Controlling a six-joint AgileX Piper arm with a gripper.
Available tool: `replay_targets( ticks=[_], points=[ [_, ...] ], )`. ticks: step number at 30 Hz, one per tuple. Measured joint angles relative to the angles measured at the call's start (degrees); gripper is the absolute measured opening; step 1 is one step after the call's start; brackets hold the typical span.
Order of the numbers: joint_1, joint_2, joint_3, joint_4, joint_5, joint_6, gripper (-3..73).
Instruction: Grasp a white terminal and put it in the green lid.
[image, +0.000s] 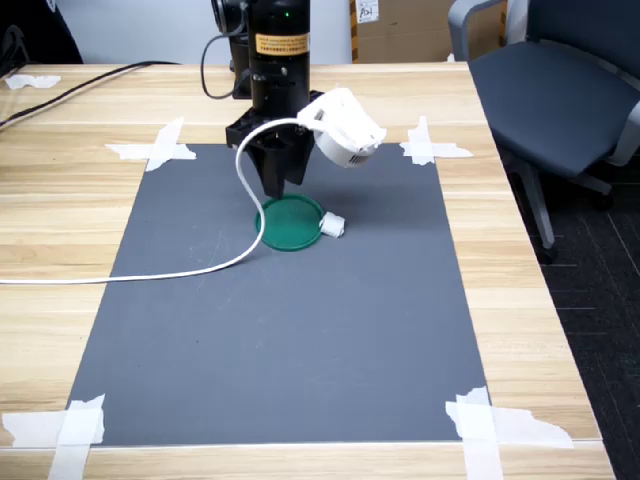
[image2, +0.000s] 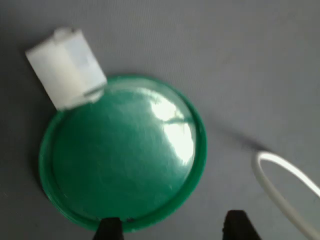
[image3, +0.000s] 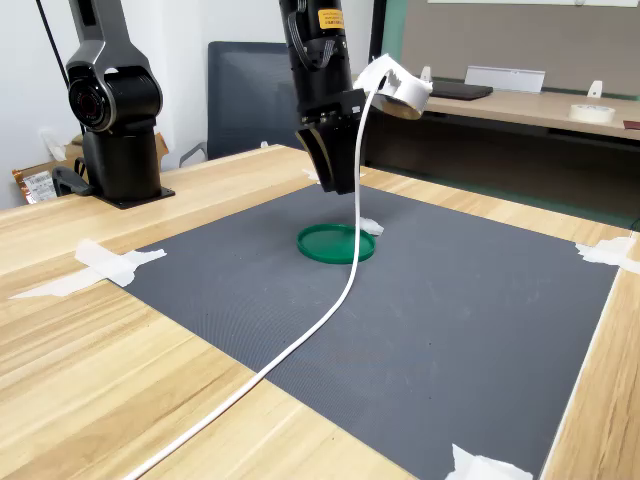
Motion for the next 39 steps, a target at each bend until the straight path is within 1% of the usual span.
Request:
replay_targets(
  ticks=[4,7,10,20,27,29,31,39],
  points=[
    [0.00,-1.74,-0.25,3.80,-0.16,-4.27,40.2],
    [0.00,-2.27,-1.76,6.56,2.41,-7.36,40.2],
    [0.00,-2.33,-3.95,8.29,5.73,-9.02,40.2],
    [0.00,-2.33,-9.35,8.81,12.51,-9.78,40.2],
    [0.00,-1.44,-9.83,8.96,13.67,-9.90,39.2],
    [0.00,-1.23,-9.88,8.96,13.87,-10.04,36.8],
    [0.00,-1.24,-9.95,8.96,14.02,-10.48,32.4],
    [0.00,-1.14,-9.95,8.96,14.02,-12.51,8.8]
  ],
)
